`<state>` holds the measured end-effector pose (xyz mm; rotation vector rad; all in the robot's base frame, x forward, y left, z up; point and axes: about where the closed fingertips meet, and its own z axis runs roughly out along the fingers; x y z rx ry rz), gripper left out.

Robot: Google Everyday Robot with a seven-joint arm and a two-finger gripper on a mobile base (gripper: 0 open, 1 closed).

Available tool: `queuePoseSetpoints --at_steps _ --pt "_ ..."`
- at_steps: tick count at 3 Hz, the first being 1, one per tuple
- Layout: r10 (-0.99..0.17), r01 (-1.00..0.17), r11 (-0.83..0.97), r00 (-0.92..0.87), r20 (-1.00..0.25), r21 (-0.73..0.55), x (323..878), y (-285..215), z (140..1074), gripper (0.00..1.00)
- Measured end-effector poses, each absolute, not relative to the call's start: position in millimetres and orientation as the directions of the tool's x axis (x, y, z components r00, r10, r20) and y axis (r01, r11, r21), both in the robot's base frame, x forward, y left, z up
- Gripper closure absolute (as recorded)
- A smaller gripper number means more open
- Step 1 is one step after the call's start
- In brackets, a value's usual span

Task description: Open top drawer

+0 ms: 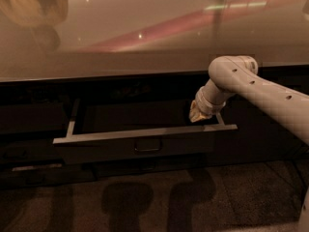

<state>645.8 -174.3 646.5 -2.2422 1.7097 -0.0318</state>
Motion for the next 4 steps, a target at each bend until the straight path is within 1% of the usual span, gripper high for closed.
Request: queuePoseSetpoints --at_steps 3,4 --pt "-0.962 -0.952 -0.192 0.231 -0.145 -0.237 625.7 -180.8 639.5 0.11" --pt "-0.967 -0.955 -0.184 0.219 -0.133 -0.234 613.8 -183.2 636.7 0.0"
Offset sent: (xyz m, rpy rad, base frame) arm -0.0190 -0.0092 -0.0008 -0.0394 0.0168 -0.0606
